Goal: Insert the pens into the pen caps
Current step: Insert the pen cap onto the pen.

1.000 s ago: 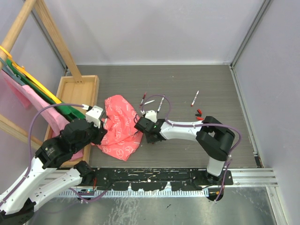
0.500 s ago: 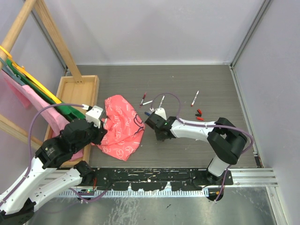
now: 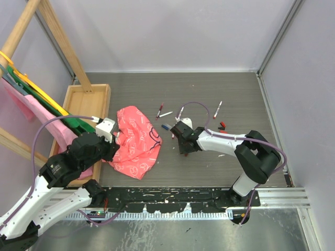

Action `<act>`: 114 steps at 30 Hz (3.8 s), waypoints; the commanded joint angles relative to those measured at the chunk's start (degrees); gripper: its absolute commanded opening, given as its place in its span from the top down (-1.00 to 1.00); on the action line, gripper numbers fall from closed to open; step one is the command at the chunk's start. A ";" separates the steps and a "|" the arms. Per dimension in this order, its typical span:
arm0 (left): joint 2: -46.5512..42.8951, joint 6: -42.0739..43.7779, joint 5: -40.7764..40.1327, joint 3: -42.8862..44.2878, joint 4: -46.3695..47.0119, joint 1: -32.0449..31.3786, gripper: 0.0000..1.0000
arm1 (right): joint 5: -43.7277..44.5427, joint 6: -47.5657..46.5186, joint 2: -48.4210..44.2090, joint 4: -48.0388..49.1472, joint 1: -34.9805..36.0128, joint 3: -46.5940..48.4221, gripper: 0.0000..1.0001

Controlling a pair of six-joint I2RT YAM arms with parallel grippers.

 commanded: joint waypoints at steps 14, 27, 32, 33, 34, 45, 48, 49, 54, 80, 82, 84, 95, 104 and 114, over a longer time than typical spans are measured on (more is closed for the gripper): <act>0.28 0.01 -0.01 0.27 1.81 0.21 1.00 | -2.98 -1.18 0.07 -3.63 -0.44 0.57 0.32; -0.36 -2.09 -3.76 -0.31 2.87 0.21 0.96 | -1.68 -1.71 1.48 -4.61 -1.34 0.55 0.48; 0.51 -2.29 -4.20 -0.51 3.58 0.18 0.92 | -1.99 -2.74 2.31 -4.07 -2.65 0.59 0.43; 0.82 -2.29 -4.27 -0.36 3.54 0.19 0.95 | -2.01 -2.87 2.40 -3.98 -2.92 0.59 0.42; 1.11 -2.31 -4.22 -0.30 3.48 0.21 0.99 | -1.99 -2.99 2.46 -3.86 -3.05 0.59 0.41; 1.97 -3.03 -3.11 1.44 2.67 0.24 1.00 | -2.78 -4.16 3.25 -3.08 -3.34 0.54 0.37; 2.29 -3.40 -2.66 1.75 2.51 0.22 1.00 | -2.96 -4.22 3.31 -2.66 -3.31 0.21 0.37; 2.43 -3.68 -2.43 1.88 2.55 0.26 1.00 | -2.96 -4.23 3.41 -2.55 -3.31 0.11 0.37; 3.01 -5.05 -0.58 1.64 3.50 0.20 1.00 | -2.98 -4.41 3.92 -2.37 -3.30 -0.03 0.44; 3.85 -3.60 16.85 -1.44 18.38 0.18 1.00 | -18.42 -4.61 -31.97 14.95 -4.07 -4.05 1.00; 4.43 -3.13 19.20 -1.19 19.71 0.21 1.00 | -20.09 -4.16 -33.37 17.42 -4.09 -4.06 1.00; 4.74 -3.11 20.77 -1.17 21.24 0.18 1.00 | -20.43 -3.61 -34.62 19.86 -4.10 -3.79 1.00; 8.61 -3.89 20.75 1.59 23.67 0.26 1.00 | -22.89 2.28 -36.26 32.90 -4.12 -2.75 0.97; 7.23 -4.83 17.32 3.45 25.64 0.22 1.00 | -26.18 6.04 -36.05 51.47 -4.13 -4.84 1.00; 10.52 -7.14 23.77 5.24 34.08 0.18 1.00 | -26.11 5.96 -33.88 61.58 -4.00 -1.53 1.00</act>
